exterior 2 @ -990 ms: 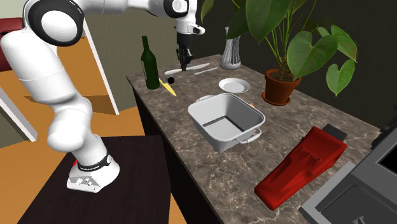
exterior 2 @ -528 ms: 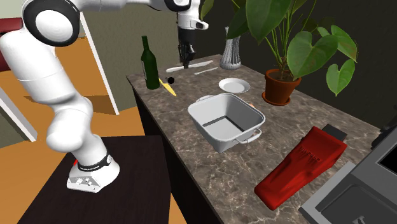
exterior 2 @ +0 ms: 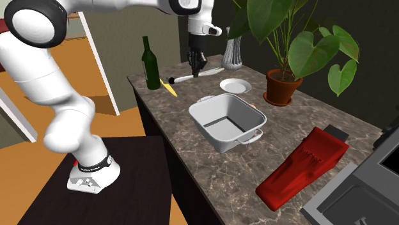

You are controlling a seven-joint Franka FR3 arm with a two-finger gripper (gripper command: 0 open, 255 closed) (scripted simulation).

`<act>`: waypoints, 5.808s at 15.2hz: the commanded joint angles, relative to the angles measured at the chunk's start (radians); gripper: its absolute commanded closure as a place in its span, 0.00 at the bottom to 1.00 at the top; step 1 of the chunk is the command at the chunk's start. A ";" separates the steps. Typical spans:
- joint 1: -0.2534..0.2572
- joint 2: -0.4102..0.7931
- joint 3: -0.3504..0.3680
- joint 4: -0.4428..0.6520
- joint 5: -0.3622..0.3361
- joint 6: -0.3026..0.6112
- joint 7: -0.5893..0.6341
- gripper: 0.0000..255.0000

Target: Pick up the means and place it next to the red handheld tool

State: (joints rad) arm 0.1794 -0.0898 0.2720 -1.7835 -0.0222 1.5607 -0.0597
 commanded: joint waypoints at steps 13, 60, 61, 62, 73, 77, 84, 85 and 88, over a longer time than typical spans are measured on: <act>-0.151 0.055 -0.176 0.058 -0.062 0.015 -0.322 1.00; -0.385 0.472 -0.351 0.244 -0.078 0.287 -0.700 1.00; -0.385 0.474 -0.351 0.234 -0.078 0.299 -0.699 1.00; -0.385 0.477 -0.351 0.225 -0.078 0.311 -0.697 1.00; -0.386 0.520 -0.350 0.142 -0.080 0.436 -0.685 1.00; -0.386 0.520 -0.350 0.142 -0.080 0.436 -0.685 1.00; -0.385 0.521 -0.349 0.141 -0.080 0.439 -0.682 0.00; -0.385 0.522 -0.349 0.140 -0.080 0.440 -0.682 0.00; -0.384 0.511 -0.349 0.164 -0.079 0.406 -0.685 0.00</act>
State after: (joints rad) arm -0.2040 0.4234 -0.0770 -1.6365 -0.1023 1.9851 -0.7418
